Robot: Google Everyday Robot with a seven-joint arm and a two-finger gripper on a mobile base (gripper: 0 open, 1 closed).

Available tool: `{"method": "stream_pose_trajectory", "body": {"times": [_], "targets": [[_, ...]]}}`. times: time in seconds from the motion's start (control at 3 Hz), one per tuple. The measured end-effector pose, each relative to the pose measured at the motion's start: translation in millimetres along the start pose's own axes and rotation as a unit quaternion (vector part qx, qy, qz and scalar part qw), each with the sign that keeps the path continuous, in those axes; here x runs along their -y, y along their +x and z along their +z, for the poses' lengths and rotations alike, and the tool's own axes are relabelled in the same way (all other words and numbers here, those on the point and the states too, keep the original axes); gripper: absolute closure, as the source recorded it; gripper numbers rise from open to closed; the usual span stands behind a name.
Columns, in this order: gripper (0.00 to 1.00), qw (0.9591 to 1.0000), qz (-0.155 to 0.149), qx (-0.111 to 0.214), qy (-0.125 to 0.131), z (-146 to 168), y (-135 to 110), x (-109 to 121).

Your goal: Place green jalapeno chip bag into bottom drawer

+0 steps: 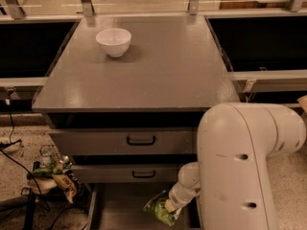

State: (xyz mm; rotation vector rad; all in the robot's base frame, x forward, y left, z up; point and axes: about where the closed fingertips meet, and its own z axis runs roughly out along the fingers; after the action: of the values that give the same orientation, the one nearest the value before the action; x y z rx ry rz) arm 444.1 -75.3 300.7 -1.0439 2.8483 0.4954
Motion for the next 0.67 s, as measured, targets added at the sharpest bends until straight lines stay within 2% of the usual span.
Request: {"method": "stream_pose_trajectory", "body": {"times": [0.33, 0.67], "targets": [[1.00, 0.9992, 0.000, -0.017, -0.037, 24.2, 3.7, 4.7], [1.00, 0.9979, 0.011, -0.025, -0.058, 39.1, 9.9, 14.4]]}}
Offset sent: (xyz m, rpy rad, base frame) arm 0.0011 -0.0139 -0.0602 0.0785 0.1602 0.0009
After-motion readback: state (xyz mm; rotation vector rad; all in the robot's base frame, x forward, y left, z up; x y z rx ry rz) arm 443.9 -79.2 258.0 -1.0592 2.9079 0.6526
